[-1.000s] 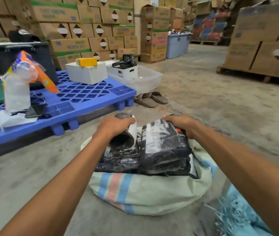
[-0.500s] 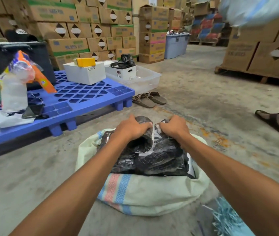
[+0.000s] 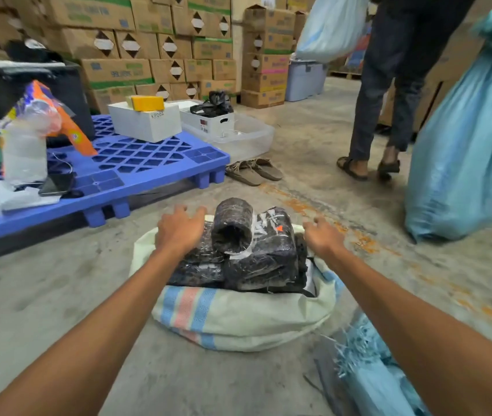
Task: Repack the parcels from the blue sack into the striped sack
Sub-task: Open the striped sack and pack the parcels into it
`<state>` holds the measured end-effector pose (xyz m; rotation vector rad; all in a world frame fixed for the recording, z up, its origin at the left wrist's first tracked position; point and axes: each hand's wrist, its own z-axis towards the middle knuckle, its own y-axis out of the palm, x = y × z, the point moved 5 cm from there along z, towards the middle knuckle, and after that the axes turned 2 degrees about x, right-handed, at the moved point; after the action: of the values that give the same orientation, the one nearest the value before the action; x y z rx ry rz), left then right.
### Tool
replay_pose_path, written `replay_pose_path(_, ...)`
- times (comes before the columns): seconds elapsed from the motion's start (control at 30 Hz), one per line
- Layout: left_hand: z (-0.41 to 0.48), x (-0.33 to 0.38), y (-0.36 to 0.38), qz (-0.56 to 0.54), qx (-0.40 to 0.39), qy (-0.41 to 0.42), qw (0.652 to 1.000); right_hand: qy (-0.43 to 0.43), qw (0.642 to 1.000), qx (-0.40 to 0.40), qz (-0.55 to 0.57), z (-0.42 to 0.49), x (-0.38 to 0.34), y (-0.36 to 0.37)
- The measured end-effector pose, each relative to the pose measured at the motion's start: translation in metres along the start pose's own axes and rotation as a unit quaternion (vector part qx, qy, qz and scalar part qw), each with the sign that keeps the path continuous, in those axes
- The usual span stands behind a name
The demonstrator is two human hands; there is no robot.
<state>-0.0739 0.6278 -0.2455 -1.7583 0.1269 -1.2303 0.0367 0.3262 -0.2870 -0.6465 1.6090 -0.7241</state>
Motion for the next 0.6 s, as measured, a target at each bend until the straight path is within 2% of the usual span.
replay_pose_path(0.07,-0.007,-0.040,-0.008,0.032,0.011,-0.068,0.997,0.057,0.998,0.008,-0.012,-0.013,0.035,-0.012)
replay_pose_path(0.13,-0.015,-0.085,-0.008,0.016,0.014,-0.157,0.987,0.123,0.992,0.007,0.030,-0.025,0.070,-0.016)
replay_pose_path(0.2,-0.008,-0.134,0.007,-0.081,-0.010,-0.248,0.965,0.197,0.970,-0.014,0.142,-0.042,0.096,-0.012)
replay_pose_path(0.23,-0.014,-0.150,0.017,-0.154,-0.053,-0.298,0.941,0.223,0.952,-0.037,0.206,-0.053,0.104,-0.004)
replay_pose_path(0.3,-0.035,-0.156,0.031,-0.287,-0.126,-0.334,0.889,0.263,0.899,-0.085,0.338,-0.070,0.115,0.016)
replay_pose_path(0.33,-0.046,-0.155,0.037,-0.336,-0.139,-0.346,0.865,0.282,0.870,-0.105,0.391,-0.077,0.116,0.028)
replay_pose_path(0.4,-0.050,-0.163,0.047,-0.375,-0.139,-0.355,0.845,0.291,0.835,-0.111,0.453,-0.080,0.121,0.049)
replay_pose_path(0.53,-0.043,-0.177,0.065,-0.426,-0.174,-0.369,0.807,0.284,0.835,-0.116,0.456,-0.059,0.142,0.082)
replay_pose_path(0.6,-0.042,-0.181,0.067,-0.412,-0.183,-0.370,0.812,0.273,0.858,-0.096,0.425,-0.034,0.162,0.092)
